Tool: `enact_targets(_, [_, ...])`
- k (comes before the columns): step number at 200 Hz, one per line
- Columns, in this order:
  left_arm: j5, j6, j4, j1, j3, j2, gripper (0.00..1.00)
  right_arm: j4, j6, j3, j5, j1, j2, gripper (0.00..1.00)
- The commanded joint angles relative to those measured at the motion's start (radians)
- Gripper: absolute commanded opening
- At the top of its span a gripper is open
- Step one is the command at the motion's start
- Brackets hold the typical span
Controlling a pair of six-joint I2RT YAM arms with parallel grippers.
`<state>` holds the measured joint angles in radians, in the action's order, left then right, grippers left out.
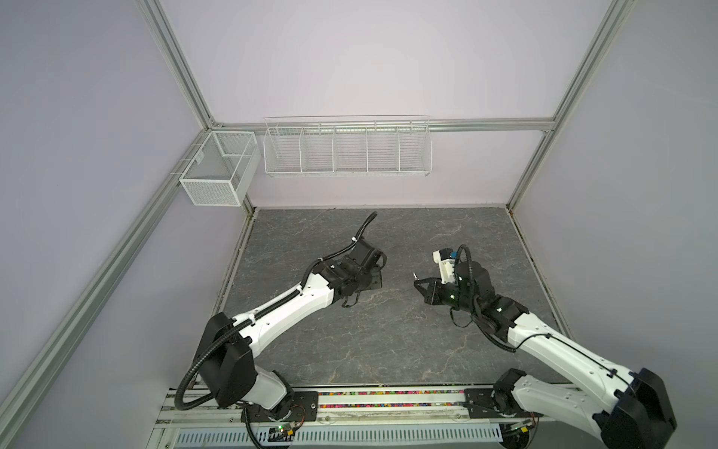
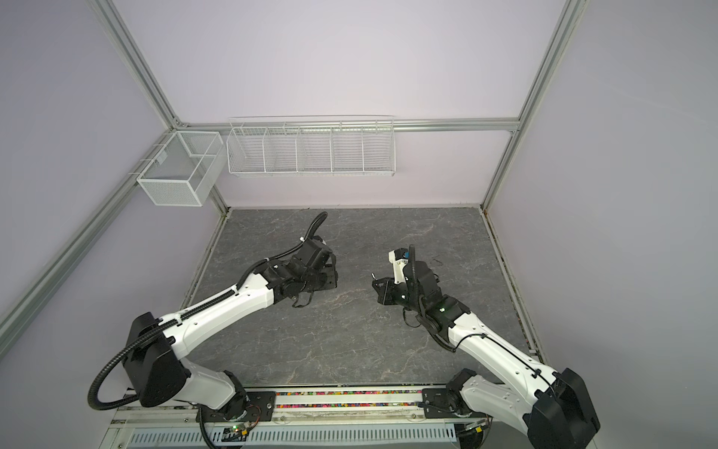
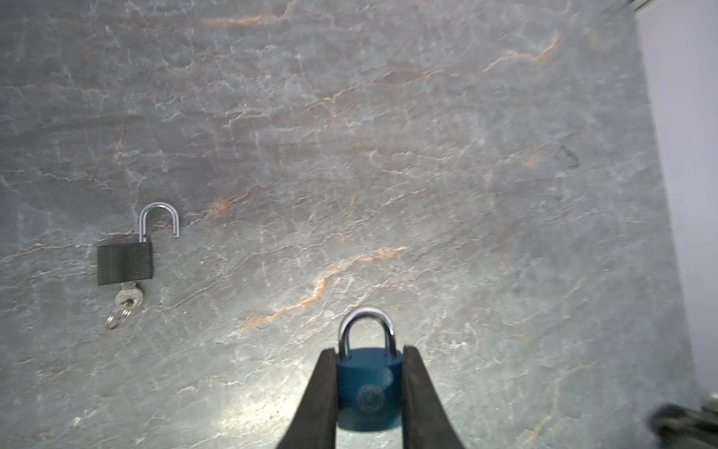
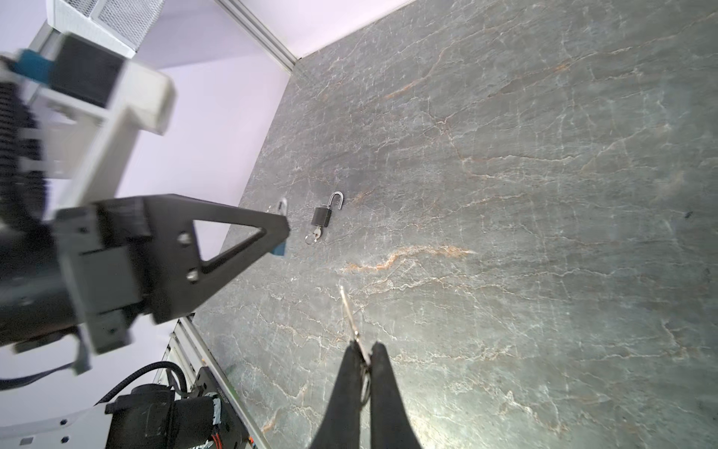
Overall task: Unlock with the key
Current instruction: 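Lift the teal padlock with the left gripper toward the key in the right gripper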
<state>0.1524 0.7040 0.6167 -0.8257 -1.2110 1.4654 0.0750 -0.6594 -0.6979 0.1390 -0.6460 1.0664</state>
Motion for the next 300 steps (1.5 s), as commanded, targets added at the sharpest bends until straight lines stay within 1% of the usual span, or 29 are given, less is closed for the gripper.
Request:
enact_targets(1, [0.018,0.048,-0.051,-0.002,-0.032,-0.032,0.00,-0.041,-0.043,0.001,-0.080,-0.065,0.032,0.06])
enact_targets(21, [0.040,0.059,-0.035,-0.017,-0.067,-0.034,0.00,-0.124,-0.078,0.027,-0.089,-0.116,0.057,0.06])
enact_targets(47, [0.077,0.077,-0.035,-0.040,-0.079,-0.038,0.00,-0.319,-0.150,0.085,-0.067,-0.156,0.080,0.06])
enact_targets(76, [0.109,0.097,-0.046,-0.062,-0.081,-0.055,0.00,-0.407,-0.148,0.087,-0.080,-0.198,0.093,0.06])
enact_targets(94, [0.127,0.093,-0.032,-0.070,-0.095,-0.057,0.00,-0.431,-0.165,0.089,-0.097,-0.200,0.094,0.06])
enact_targets(112, [0.140,0.095,-0.019,-0.070,-0.102,-0.061,0.00,-0.485,-0.185,0.083,-0.080,-0.201,0.110,0.06])
enact_targets(138, [0.160,0.104,-0.025,-0.069,-0.102,-0.073,0.00,-0.500,-0.209,0.046,-0.068,-0.222,0.154,0.06])
enact_targets(179, [0.168,0.111,-0.027,-0.071,-0.104,-0.073,0.00,-0.528,-0.245,0.023,-0.099,-0.235,0.205,0.06])
enact_targets(234, [0.213,0.111,0.008,-0.075,-0.111,-0.067,0.00,-0.546,-0.303,-0.022,-0.138,-0.239,0.273,0.06])
enact_targets(300, [0.232,0.103,0.026,-0.076,-0.125,-0.042,0.00,-0.587,-0.337,-0.064,-0.142,-0.254,0.340,0.06])
